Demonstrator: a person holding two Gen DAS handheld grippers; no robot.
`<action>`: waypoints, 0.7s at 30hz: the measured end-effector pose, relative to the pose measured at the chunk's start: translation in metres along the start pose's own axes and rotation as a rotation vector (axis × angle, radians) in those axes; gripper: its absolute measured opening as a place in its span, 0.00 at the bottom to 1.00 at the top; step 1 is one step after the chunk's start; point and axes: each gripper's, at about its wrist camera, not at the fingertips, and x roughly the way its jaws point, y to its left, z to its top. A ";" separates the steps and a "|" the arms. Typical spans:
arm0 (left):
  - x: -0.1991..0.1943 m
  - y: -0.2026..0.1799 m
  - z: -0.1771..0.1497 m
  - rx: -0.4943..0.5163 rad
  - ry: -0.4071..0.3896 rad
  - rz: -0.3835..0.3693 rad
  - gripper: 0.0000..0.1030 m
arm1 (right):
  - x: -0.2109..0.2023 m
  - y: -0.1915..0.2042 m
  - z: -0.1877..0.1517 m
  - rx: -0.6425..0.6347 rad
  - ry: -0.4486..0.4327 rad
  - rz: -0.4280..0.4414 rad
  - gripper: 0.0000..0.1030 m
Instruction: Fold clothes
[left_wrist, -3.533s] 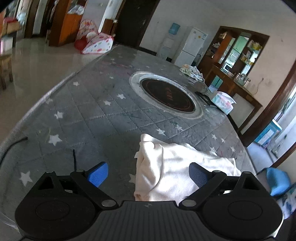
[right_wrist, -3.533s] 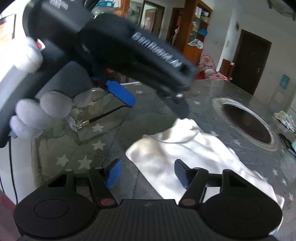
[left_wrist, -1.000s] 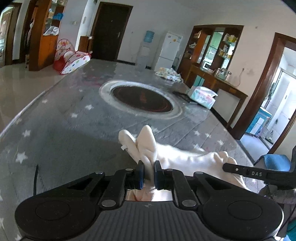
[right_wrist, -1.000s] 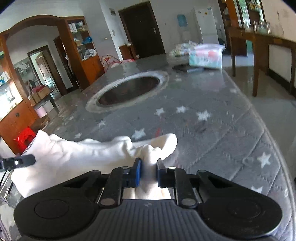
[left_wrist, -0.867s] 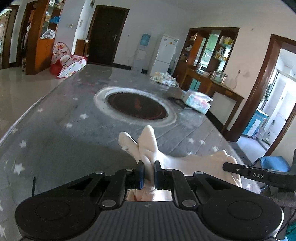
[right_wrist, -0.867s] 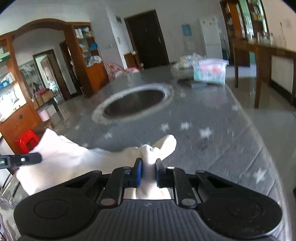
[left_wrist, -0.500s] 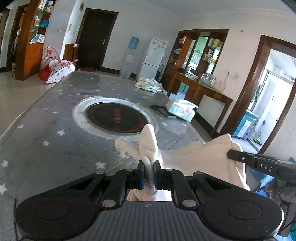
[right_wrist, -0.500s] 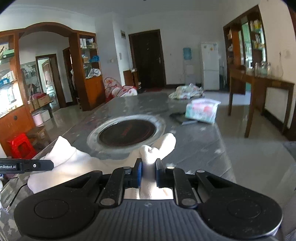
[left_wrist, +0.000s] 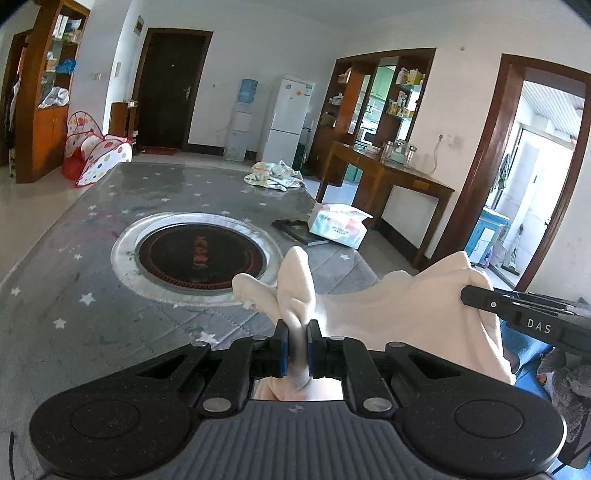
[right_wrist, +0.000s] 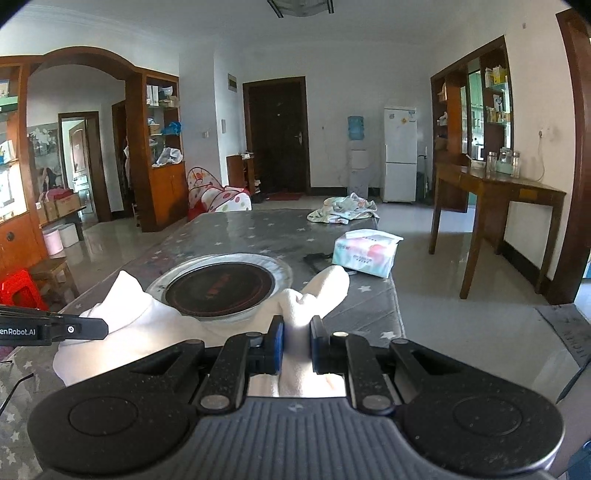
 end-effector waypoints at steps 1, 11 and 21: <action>0.002 -0.002 0.001 0.003 0.001 0.002 0.10 | 0.000 -0.001 0.000 0.001 -0.001 -0.003 0.12; 0.023 -0.008 0.002 0.015 0.030 0.021 0.10 | 0.011 -0.015 -0.006 0.010 0.025 -0.036 0.12; 0.044 0.005 -0.011 -0.011 0.090 0.046 0.10 | 0.033 -0.023 -0.024 0.025 0.086 -0.043 0.12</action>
